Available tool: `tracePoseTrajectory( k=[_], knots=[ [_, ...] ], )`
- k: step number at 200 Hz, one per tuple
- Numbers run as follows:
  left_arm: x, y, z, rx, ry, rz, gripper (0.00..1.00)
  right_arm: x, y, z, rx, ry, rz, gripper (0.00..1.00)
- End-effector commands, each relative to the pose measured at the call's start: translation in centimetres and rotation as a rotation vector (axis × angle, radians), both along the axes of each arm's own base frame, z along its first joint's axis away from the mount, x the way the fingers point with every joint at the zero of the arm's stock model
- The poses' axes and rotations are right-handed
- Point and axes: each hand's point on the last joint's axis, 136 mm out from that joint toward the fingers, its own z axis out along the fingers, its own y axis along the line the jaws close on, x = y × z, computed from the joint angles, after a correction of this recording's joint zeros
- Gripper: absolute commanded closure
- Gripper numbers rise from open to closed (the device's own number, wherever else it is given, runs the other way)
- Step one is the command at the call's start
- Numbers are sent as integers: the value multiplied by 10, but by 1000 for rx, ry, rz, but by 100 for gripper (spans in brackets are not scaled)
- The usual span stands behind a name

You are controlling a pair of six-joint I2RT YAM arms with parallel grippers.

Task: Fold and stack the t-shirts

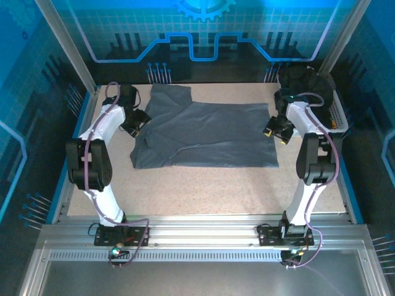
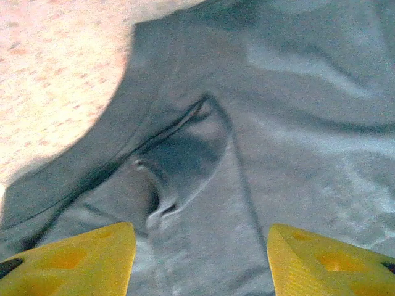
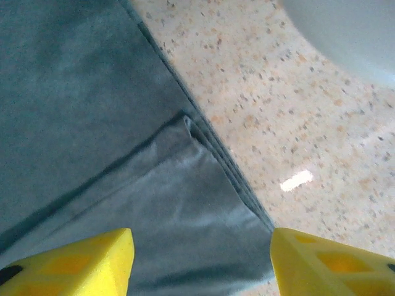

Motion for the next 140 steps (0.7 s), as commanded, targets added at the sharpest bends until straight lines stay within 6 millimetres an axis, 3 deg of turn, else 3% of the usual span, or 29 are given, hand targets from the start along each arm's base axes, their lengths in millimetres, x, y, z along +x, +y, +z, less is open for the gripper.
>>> tracePoseTrajectory(
  k=[1, 22, 41, 65, 102, 140],
  knots=[
    [-69, 12, -9, 40, 135, 49, 44, -34, 6, 17, 36, -19, 14, 38],
    [-111, 8, -36, -41, 202, 119, 46, -64, 14, 7, 97, -31, 7, 38],
    [-127, 4, -53, -122, 198, 167, 46, -90, 22, -11, 185, -41, -17, 38],
    [-126, 4, -63, -171, 177, 187, 44, -103, 22, -28, 277, -71, -75, 38],
    [-133, 10, -76, -136, 243, 173, 47, -106, 11, -42, 294, -53, -114, 39],
    [-115, 9, -86, -149, 194, 167, 54, -102, 7, -53, 297, -36, -128, 42]
  ],
)
